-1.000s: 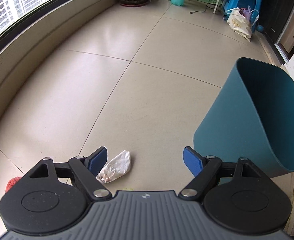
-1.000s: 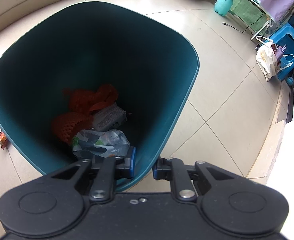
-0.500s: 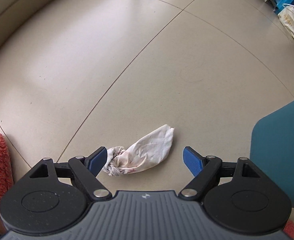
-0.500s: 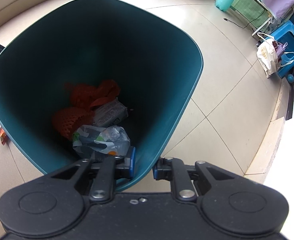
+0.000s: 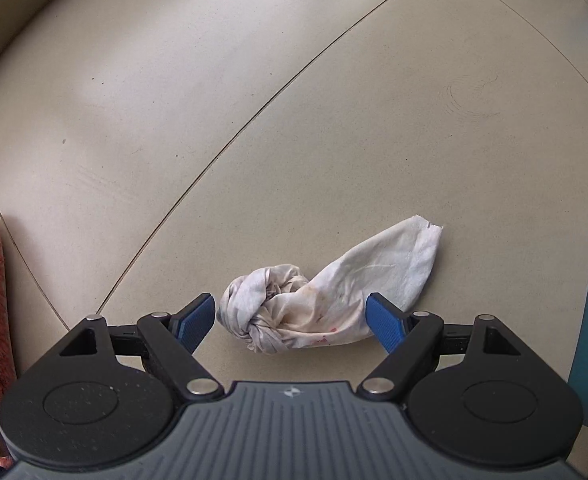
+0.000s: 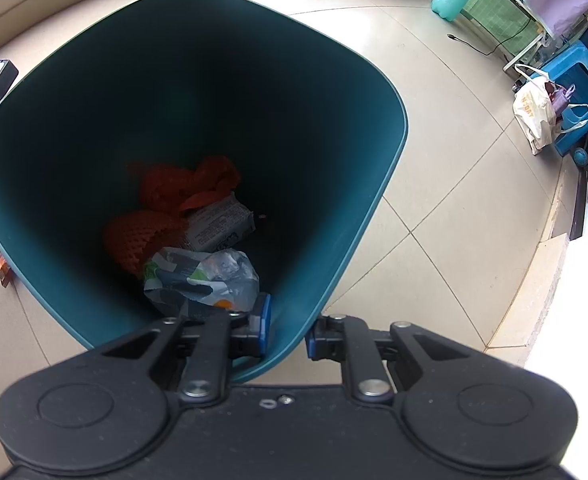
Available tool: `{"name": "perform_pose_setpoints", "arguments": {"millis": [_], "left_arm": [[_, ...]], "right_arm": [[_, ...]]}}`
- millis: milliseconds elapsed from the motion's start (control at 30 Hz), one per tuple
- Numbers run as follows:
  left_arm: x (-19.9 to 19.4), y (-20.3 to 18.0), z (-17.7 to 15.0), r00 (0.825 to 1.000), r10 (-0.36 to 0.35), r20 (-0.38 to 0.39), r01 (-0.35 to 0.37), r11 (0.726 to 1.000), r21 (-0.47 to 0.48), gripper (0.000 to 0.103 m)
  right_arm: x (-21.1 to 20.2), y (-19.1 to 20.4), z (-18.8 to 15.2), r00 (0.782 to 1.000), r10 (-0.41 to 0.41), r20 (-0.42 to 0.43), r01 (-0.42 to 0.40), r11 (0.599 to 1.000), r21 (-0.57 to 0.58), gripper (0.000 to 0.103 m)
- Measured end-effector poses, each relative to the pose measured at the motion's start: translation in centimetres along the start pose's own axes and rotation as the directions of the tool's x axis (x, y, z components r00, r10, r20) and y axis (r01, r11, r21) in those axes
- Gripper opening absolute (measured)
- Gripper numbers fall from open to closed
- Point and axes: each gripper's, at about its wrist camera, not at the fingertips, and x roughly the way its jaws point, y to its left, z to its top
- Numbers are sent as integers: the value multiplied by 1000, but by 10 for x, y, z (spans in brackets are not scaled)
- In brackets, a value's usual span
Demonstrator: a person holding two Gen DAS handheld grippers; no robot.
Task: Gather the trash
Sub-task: 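Close the left gripper on the knotted white cloth, then carry the white cloth into the wastebasket and open the left gripper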
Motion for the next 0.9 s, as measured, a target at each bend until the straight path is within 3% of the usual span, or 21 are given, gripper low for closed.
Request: {"name": "perform_pose_setpoints", "arguments": {"millis": [67, 167, 300, 400, 567, 900], "left_arm": [[3, 1, -1, 1000, 8, 0, -8, 1000, -13, 78], [10, 4, -2, 999, 20, -27, -21, 999, -24, 56], [5, 7, -3, 1000, 16, -7, -16, 999, -41, 39], [-2, 9, -7, 1000, 23, 17, -22, 999, -34, 34], [-22, 6, -12, 999, 28, 30, -27, 1000, -7, 34], [-136, -10, -26, 993, -21, 115, 12, 997, 82, 34]], "right_arm": [[0, 0, 0, 1000, 0, -1, 0, 1000, 0, 16], [0, 0, 1, 1000, -1, -1, 1, 1000, 0, 16], [-1, -1, 1, 1000, -1, -1, 1, 1000, 0, 16], [-1, -1, 1, 1000, -1, -1, 1, 1000, -1, 16], [-1, -1, 1, 1000, -1, 2, 1, 1000, 1, 16], [-6, -5, -3, 1000, 6, 27, -7, 1000, 14, 16]]}}
